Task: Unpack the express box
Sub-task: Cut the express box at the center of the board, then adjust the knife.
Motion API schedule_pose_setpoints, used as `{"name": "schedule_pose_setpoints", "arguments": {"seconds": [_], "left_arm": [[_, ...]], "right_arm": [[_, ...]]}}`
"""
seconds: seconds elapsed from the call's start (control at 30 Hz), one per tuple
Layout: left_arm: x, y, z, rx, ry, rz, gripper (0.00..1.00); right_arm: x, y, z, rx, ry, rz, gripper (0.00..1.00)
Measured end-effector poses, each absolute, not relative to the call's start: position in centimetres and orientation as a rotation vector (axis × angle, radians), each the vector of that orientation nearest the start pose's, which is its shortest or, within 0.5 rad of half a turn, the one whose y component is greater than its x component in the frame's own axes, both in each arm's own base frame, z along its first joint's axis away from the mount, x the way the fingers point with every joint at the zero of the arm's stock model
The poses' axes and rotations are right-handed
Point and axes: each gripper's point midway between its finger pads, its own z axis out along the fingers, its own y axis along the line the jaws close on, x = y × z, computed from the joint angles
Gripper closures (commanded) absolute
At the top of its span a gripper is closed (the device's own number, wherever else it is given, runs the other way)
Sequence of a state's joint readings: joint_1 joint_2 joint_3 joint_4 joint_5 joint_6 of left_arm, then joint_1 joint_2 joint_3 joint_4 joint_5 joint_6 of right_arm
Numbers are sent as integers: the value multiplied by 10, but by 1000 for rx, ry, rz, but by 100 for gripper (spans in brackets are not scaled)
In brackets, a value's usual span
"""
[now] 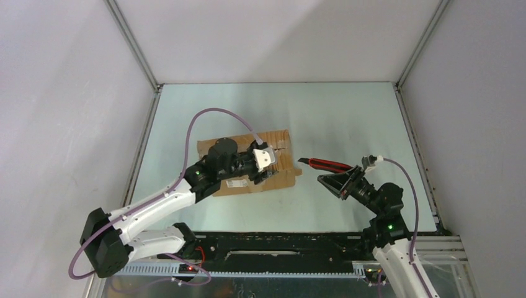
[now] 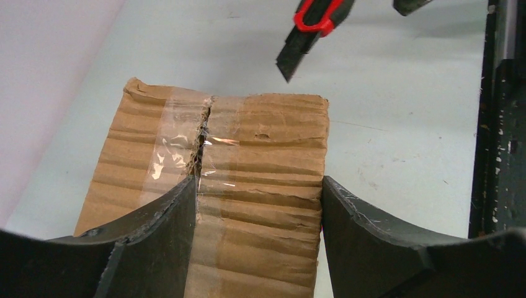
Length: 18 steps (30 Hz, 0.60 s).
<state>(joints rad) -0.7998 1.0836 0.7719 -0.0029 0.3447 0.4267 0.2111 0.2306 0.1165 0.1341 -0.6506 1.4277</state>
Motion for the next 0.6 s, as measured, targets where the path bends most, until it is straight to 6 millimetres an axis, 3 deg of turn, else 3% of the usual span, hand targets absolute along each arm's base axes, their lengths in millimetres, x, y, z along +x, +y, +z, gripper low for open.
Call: {"name": "schedule_pose_setpoints", "arguments": {"seconds": [0.27, 0.47, 0.5, 0.6], "left_arm": [[208, -299, 209, 1349, 1422, -630, 100], [203, -300, 210, 1362, 1414, -641, 100], [203, -300, 210, 1362, 1416, -642, 97], [202, -300, 210, 1360, 1425, -645, 61]], "right_arm": [[182, 177, 219, 499, 1774, 1701, 100], [180, 180, 224, 455, 1778, 1723, 100], [179, 180, 225, 445, 1775, 1726, 100], [173, 181, 230, 399, 1765, 1734, 100]]}}
